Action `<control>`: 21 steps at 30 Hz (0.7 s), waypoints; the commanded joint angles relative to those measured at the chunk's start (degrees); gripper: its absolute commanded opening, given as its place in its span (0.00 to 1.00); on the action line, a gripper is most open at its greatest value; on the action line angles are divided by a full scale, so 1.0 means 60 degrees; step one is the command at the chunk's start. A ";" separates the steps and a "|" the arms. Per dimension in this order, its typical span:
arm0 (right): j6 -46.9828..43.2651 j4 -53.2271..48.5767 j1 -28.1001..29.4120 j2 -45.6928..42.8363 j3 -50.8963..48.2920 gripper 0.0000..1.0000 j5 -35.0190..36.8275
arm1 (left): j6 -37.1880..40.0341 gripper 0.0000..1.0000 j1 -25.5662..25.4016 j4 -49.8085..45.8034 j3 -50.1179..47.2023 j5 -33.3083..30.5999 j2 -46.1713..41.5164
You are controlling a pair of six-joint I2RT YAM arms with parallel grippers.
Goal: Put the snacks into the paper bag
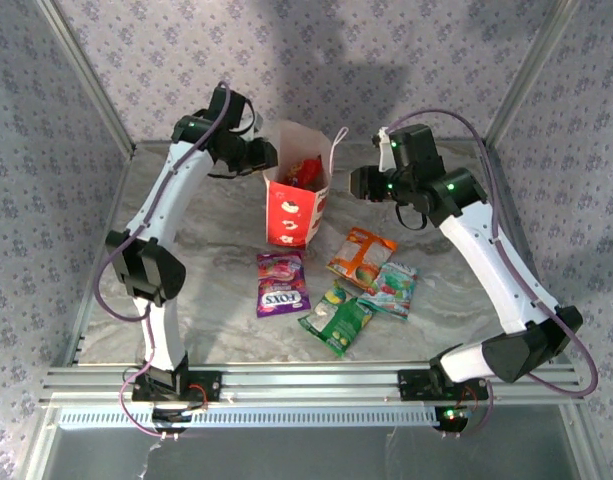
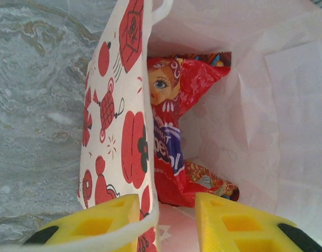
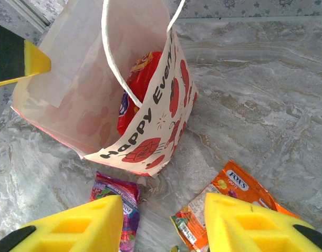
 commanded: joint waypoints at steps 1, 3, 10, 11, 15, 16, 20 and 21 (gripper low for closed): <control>0.0033 0.0141 -0.0099 -0.0190 -0.0145 0.46 -0.0251 | 0.0427 0.34 -0.0086 -0.0575 0.0846 -0.0181 0.0372; 0.0033 0.0154 -0.0147 -0.0203 -0.0204 0.46 -0.0292 | 0.0513 0.34 -0.0119 -0.0961 0.1421 -0.0322 0.0716; 0.0028 0.0141 -0.0214 -0.0365 -0.0488 0.46 -0.0420 | 0.0667 0.34 -0.0211 -0.2617 0.3716 -0.1213 0.2080; 0.0039 0.0157 -0.0218 -0.0404 -0.0547 0.46 -0.0420 | 0.0695 0.34 -0.0204 -0.2766 0.3948 -0.1321 0.2213; 0.0091 0.0155 -0.0240 -0.0562 -0.0744 0.46 -0.0491 | 0.0770 0.32 -0.0209 -0.2831 0.4122 -0.1545 0.2397; 0.0106 0.0147 -0.0233 -0.0602 -0.0810 0.46 -0.0541 | 0.0770 0.30 -0.0211 -0.2828 0.4133 -0.1572 0.2422; 0.0135 0.0078 -0.0235 -0.0751 -0.1087 0.46 -0.0679 | 0.0770 0.13 -0.0206 -0.2866 0.4122 -0.1847 0.2401; 0.0127 0.0071 -0.0231 -0.0795 -0.1169 0.46 -0.0711 | 0.0781 0.11 -0.0211 -0.2892 0.4122 -0.1893 0.2386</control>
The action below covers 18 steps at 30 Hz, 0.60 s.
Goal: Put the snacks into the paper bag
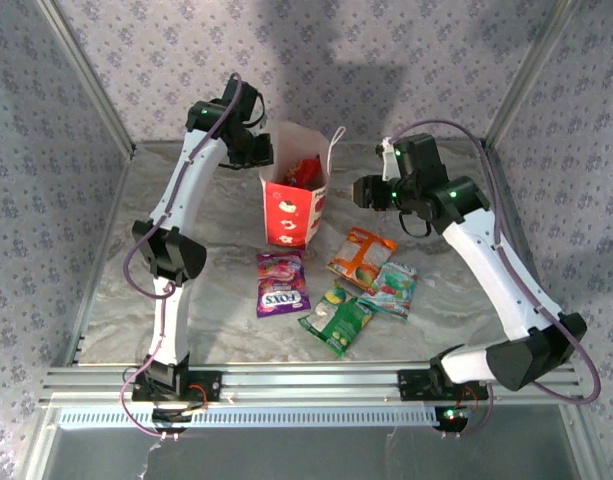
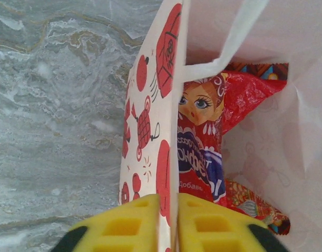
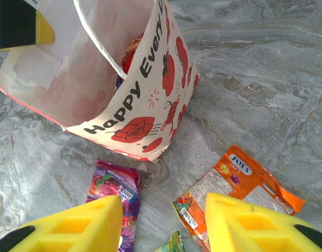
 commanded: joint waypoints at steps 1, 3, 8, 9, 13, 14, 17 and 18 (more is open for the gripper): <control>0.0105 -0.0042 -0.0056 -0.0313 -0.0311 0.46 -0.0299 | 0.0155 0.08 -0.0038 -0.0448 0.0396 -0.0411 0.0037; 0.0153 -0.0025 -0.0046 -0.0388 -0.0481 0.46 -0.0411 | 0.0162 0.04 -0.0011 -0.0518 0.0332 -0.0513 -0.0032; 0.0389 0.0189 0.0056 -0.0457 -0.1012 0.47 -0.0830 | -0.0087 0.00 0.0273 -0.0334 -0.0574 -0.0640 -0.0510; 0.0420 0.0262 0.0079 -0.0471 -0.1098 0.47 -0.0903 | -0.0142 0.00 0.0346 -0.0183 -0.0922 -0.0639 -0.0693; 0.0486 0.0382 0.0343 -0.0418 -0.1430 0.47 -0.1208 | -0.0284 0.00 0.0672 0.0787 -0.2686 -0.0599 -0.1700; 0.0494 0.0371 0.0463 -0.0406 -0.1487 0.48 -0.1221 | -0.0306 0.00 0.0743 0.0979 -0.3032 -0.0569 -0.1911; 0.0566 0.0382 0.0752 -0.0302 -0.1660 0.49 -0.1191 | -0.0280 0.00 0.0922 0.1214 -0.3631 -0.0523 -0.2335; 0.0596 0.0395 0.0851 -0.0229 -0.1741 0.49 -0.1201 | -0.0207 0.00 0.0958 0.1242 -0.3736 -0.0515 -0.2426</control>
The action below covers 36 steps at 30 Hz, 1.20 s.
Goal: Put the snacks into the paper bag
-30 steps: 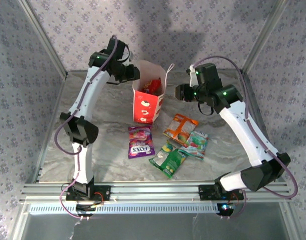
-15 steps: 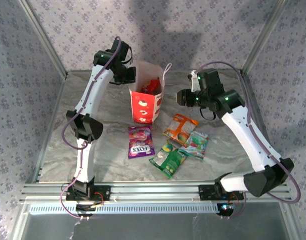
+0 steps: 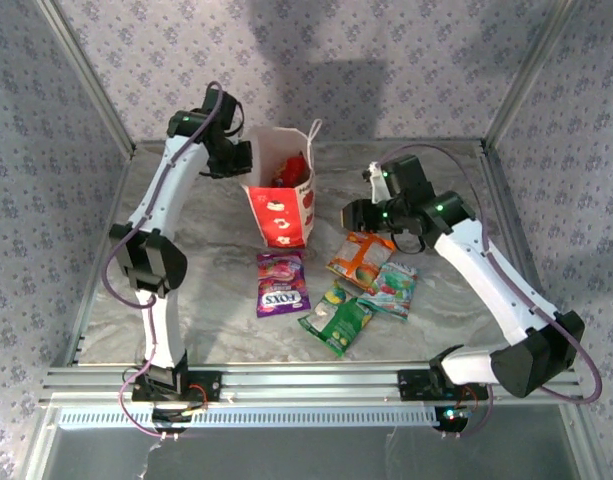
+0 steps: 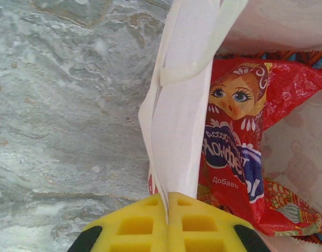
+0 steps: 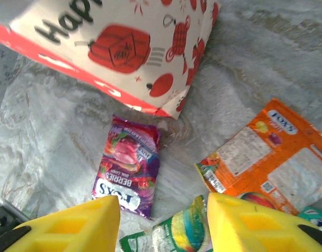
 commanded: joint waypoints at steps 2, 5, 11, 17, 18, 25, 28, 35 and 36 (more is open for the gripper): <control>0.0258 0.0156 0.0447 0.0181 -0.0334 0.49 -0.0297 | 0.0098 0.00 0.0171 0.0051 -0.0469 -0.0141 -0.0647; 0.0295 0.0405 0.0854 0.0480 -0.0651 0.51 -0.0383 | 0.0143 0.01 0.0202 0.0146 -0.0748 -0.0126 -0.0768; 0.0605 0.0969 0.1500 0.1446 -0.1264 0.54 -0.0544 | 0.0190 0.01 0.0285 0.0285 -0.1121 -0.0153 -0.0943; 0.0661 0.1636 0.1850 0.2333 -0.1511 0.58 -0.0720 | 0.0161 0.02 0.0364 0.0542 -0.1660 -0.0074 -0.1233; 0.0634 0.1914 0.1883 0.2456 -0.1792 0.58 -0.0833 | 0.0159 0.02 0.0365 0.0563 -0.1717 -0.0079 -0.1240; 0.0661 0.2486 0.2089 0.3249 -0.1990 0.59 -0.1243 | 0.0142 0.03 0.0409 0.0714 -0.2047 -0.0060 -0.1413; 0.0503 0.2567 0.2188 0.3528 -0.2003 0.61 -0.1347 | 0.0241 0.04 0.0422 0.0725 -0.2038 -0.0018 -0.1431; 0.0331 0.2777 0.2443 0.4296 -0.2053 0.63 -0.1961 | 0.0542 0.04 0.0437 0.0703 -0.1936 0.0047 -0.1347; 0.0333 0.2819 0.2481 0.4390 -0.2034 0.63 -0.1980 | 0.0542 0.04 0.0437 0.0675 -0.1899 0.0076 -0.1316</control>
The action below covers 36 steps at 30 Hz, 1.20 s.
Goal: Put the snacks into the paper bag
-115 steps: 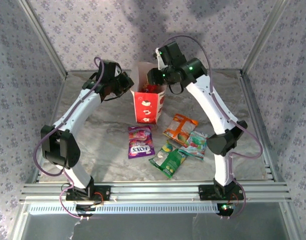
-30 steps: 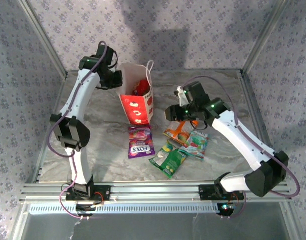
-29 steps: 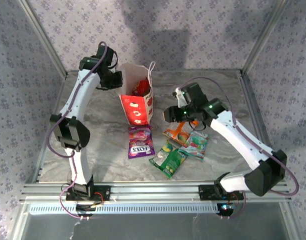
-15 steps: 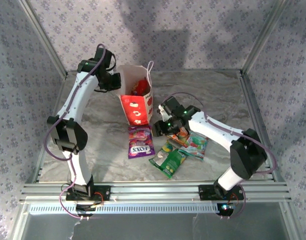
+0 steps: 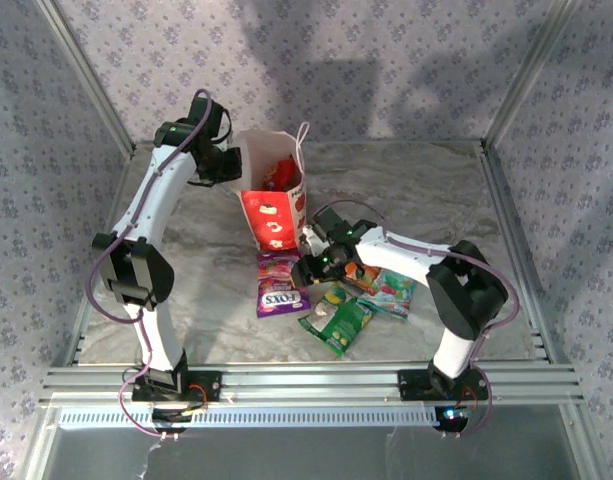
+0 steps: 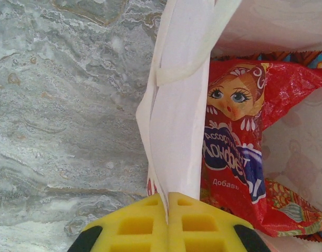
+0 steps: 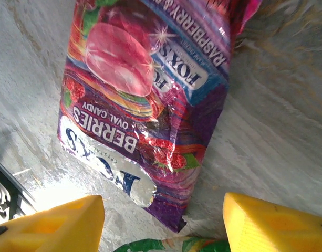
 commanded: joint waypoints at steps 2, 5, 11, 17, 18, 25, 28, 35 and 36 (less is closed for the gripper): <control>-0.0139 0.0199 0.0160 0.0397 -0.0072 0.63 -0.0410 | 0.0279 0.04 0.0115 -0.0393 0.0074 0.0008 -0.0141; -0.0113 0.0343 0.0221 0.0500 -0.0062 0.63 -0.0523 | 0.0280 0.04 0.0104 -0.0403 0.0088 -0.0004 -0.0155; -0.0323 0.0694 0.0256 0.0903 0.0022 0.65 -0.1004 | 0.0250 0.05 0.0104 -0.0387 -0.0017 -0.0047 -0.0237; -0.0413 0.0686 0.0221 0.1159 0.0178 0.71 -0.1051 | 0.0250 0.05 0.0106 -0.0329 -0.0123 -0.0033 -0.0331; -0.0419 0.0687 0.0220 0.1190 0.0167 0.71 -0.1015 | 0.0239 0.05 0.0106 -0.0306 -0.0144 -0.0026 -0.0349; -0.0429 0.0702 0.0205 0.1118 0.0103 0.71 -0.0896 | 0.0221 0.06 0.0105 -0.0291 -0.0165 -0.0045 -0.0375; -0.0428 0.0859 0.0188 0.0966 -0.0043 0.72 -0.0858 | 0.0171 0.06 0.0105 -0.0260 -0.0192 -0.0034 -0.0375; -0.0450 0.1073 0.0146 0.1039 -0.0126 0.72 -0.1079 | 0.0161 0.06 0.0106 -0.0241 -0.0299 -0.0062 -0.0462; -0.0464 0.1086 0.0154 0.1061 -0.0126 0.72 -0.1084 | 0.0162 0.06 0.0105 -0.0240 -0.0307 -0.0077 -0.0463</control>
